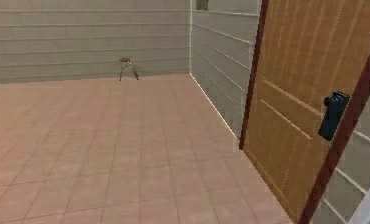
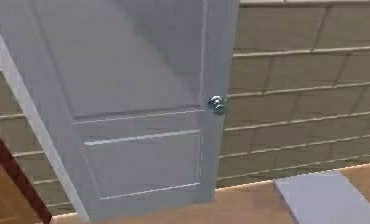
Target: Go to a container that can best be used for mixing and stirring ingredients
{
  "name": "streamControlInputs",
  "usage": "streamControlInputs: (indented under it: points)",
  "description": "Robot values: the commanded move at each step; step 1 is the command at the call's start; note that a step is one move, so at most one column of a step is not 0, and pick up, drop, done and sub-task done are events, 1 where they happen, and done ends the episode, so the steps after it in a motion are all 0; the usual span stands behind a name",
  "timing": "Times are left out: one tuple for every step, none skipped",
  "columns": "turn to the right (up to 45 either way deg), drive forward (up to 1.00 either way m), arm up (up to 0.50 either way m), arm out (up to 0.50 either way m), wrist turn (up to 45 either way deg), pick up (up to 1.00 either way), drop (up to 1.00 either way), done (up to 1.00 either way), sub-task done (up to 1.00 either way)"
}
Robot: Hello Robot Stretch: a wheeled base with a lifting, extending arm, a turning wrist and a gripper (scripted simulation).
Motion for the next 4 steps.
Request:
streamControlInputs:
  points:
    - [-30.0, 0.00, 0.00, 0.00, 0.0, 0.00, 0.00, 0.00, 0.00]
    - [0.0, 0.80, 0.00, 0.00, 0.0, 0.00, 0.00, 0.00, 0.00]
    - [-39.0, 0.00, 0.00, 0.00, 0.0, 0.00, 0.00, 0.00, 0.00]
    - [-3.0, 0.00, 0.00, 0.00, 0.0, 0.00, 0.00, 0.00, 0.00]
